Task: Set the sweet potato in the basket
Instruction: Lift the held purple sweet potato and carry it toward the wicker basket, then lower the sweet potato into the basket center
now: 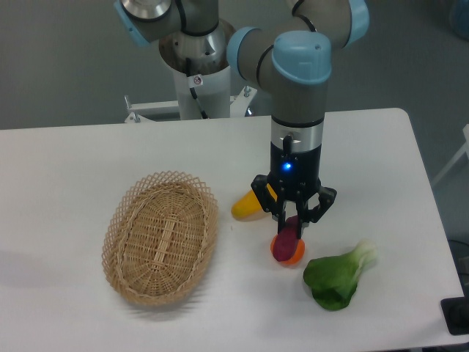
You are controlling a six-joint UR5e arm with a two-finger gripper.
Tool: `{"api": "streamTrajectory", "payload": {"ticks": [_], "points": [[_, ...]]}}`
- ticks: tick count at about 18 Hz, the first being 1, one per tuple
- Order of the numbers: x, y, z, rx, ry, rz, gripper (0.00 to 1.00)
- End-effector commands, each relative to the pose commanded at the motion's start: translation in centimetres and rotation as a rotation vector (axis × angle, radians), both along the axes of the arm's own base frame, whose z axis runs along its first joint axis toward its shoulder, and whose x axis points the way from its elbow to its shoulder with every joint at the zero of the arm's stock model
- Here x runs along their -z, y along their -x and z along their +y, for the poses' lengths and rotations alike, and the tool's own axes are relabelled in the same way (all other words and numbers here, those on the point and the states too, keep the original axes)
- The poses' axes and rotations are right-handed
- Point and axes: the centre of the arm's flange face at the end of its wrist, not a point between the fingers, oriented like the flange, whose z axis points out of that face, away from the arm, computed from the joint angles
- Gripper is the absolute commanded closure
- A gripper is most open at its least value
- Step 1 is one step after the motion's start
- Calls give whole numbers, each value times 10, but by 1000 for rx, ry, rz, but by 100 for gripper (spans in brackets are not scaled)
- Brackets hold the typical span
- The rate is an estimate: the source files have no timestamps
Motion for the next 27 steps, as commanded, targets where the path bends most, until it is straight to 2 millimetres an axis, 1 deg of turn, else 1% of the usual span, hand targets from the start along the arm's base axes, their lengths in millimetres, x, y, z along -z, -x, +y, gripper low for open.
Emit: {"api": "streamTrajectory", "payload": {"ticks": [2,4,8,10,12,13,15,17,19,20,21,23,24,25,26,27], "points": [[5,-3,0,0,8,-8,70],[3,-8,4,10,8,-8,70],[-4,-31,20,31,0,-8,70],[1,-45,29,2,-2,-37,70],[6,-66,44,-10,27,-33,70],[11,-80,51,-16,52,-26,70],[31,-113,69,-26,114,-5,70],[41,-148,89,-19,150,17,70],[57,-174,101,-12,167,-2,70],[65,-185,102,2,176,-7,70],[73,-195,103,31,191,-10,70],[78,-211,108,101,210,4,70],[86,-217,109,132,229,4,70],[101,-223,110,147,255,2,70],[109,-226,111,158,278,12,70],[118,-234,115,187,306,29,70]]}}
